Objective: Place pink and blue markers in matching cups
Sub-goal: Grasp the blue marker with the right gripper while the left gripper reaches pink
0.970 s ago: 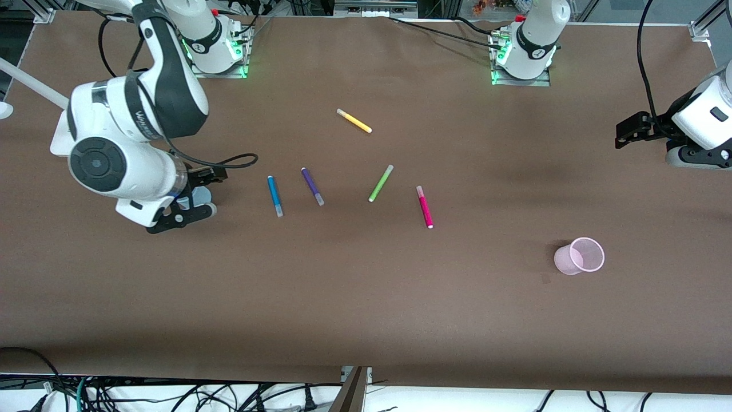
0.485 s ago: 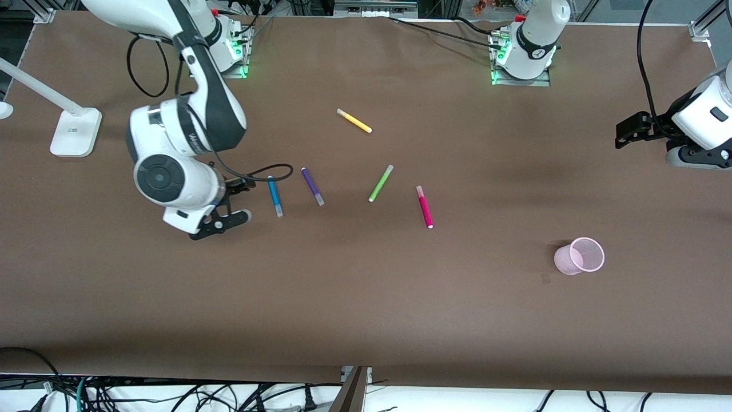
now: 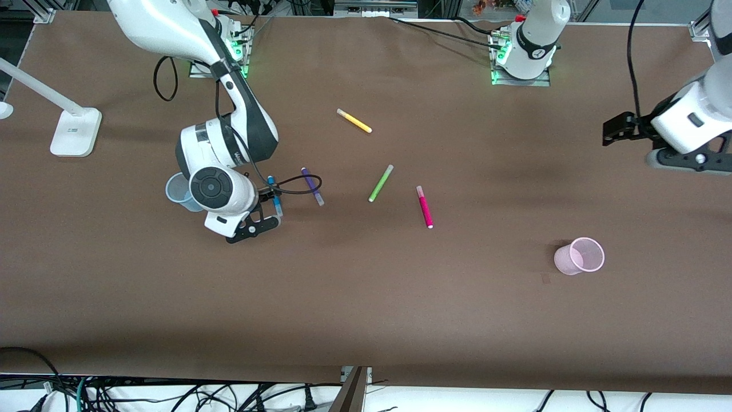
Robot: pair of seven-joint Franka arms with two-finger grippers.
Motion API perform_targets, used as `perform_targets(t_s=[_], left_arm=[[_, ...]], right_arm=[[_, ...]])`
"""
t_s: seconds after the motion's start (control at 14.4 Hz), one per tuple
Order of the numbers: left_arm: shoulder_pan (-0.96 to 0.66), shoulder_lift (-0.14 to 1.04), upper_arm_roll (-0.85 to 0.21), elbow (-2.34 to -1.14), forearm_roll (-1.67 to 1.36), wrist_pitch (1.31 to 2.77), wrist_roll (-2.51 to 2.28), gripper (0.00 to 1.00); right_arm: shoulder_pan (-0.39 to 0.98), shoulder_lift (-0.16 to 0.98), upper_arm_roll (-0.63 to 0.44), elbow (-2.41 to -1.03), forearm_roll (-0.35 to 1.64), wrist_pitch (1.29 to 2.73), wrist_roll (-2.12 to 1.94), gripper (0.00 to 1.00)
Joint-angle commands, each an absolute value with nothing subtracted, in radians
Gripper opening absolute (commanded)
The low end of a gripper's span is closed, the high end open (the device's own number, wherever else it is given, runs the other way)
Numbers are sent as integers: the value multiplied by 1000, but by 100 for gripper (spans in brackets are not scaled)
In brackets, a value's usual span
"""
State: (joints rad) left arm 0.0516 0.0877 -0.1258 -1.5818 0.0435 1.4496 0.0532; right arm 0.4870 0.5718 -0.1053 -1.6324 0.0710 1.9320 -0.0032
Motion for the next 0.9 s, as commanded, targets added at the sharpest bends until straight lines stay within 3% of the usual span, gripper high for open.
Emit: perform_targets(t_s=[0.0, 0.35, 0.83], left_arm=[[41, 130, -155, -1566, 35, 1425, 22, 100], [0, 283, -308, -1566, 37, 1501, -255, 100], [-216, 477, -311, -1624, 55, 1824, -632, 100]], right_arm=[[505, 606, -110, -1658, 127, 2009, 18, 100], [511, 655, -110, -1686, 135, 2106, 18, 100], [526, 673, -107, -1726, 137, 2187, 18, 93]])
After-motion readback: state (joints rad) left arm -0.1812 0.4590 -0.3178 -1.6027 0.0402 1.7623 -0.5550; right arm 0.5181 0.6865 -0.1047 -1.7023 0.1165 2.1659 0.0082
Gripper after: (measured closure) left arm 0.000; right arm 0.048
